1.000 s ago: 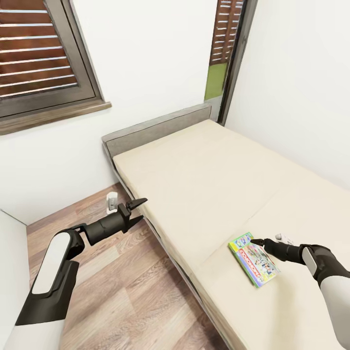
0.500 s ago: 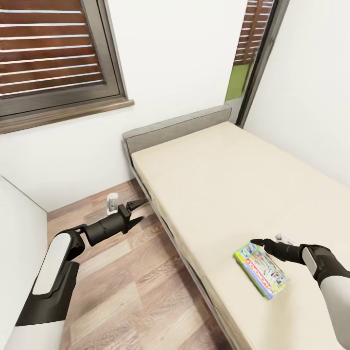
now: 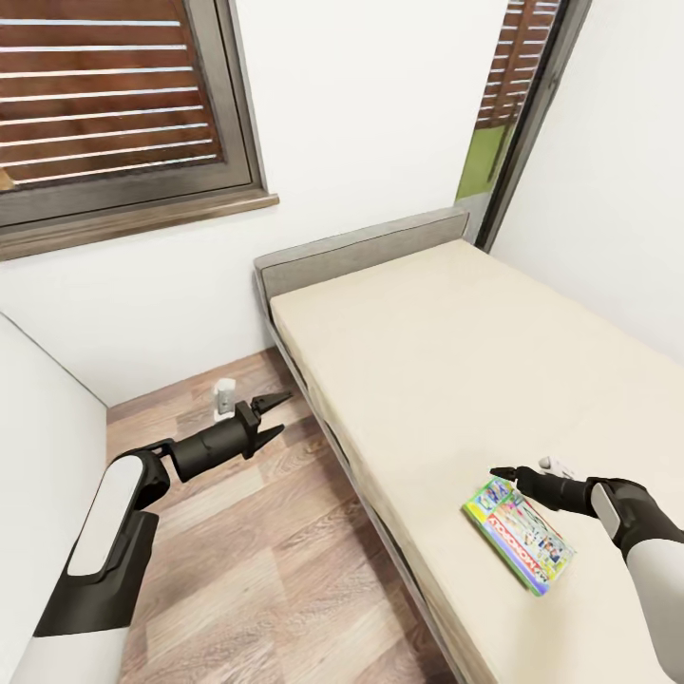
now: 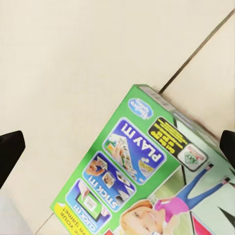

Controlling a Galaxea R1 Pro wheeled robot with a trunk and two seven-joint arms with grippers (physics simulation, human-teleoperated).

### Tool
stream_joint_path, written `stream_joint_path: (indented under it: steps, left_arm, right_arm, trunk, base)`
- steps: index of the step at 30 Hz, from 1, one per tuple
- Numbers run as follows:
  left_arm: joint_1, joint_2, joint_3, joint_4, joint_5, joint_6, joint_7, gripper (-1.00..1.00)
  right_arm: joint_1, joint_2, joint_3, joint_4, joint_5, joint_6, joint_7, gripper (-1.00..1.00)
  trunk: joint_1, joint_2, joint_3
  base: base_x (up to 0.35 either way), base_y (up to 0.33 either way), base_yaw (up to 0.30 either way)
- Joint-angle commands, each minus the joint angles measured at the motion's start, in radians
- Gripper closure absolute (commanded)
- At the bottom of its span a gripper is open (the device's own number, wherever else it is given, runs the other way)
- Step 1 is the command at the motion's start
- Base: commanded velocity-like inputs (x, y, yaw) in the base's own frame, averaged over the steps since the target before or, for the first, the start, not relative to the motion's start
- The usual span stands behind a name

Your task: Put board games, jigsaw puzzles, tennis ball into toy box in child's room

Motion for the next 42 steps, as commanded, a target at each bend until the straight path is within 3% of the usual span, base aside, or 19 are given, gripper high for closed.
stream_joint_path:
  steps: [1, 42]
  left_arm:
    - [0.0, 0.0, -0.004, 0.0, 0.01, 0.003, 0.01, -1.0]
    - [0.0, 0.0, -0.02, 0.001, 0.018, 0.001, 0.01, -1.0]
  right_arm:
    - [-0.001, 0.001, -0.007, -0.001, 0.005, 0.007, 0.005, -1.0]
    - [-0.001, 0.0, -0.007, -0.001, 0.005, 0.007, 0.004, -1.0]
  trunk:
    - [0.0, 0.0, -0.001]
    - [0.0, 0.0, -0.001]
  base:
    - [0.0, 0.0, 0.023]
    - [-0.08, -0.03, 0.003]
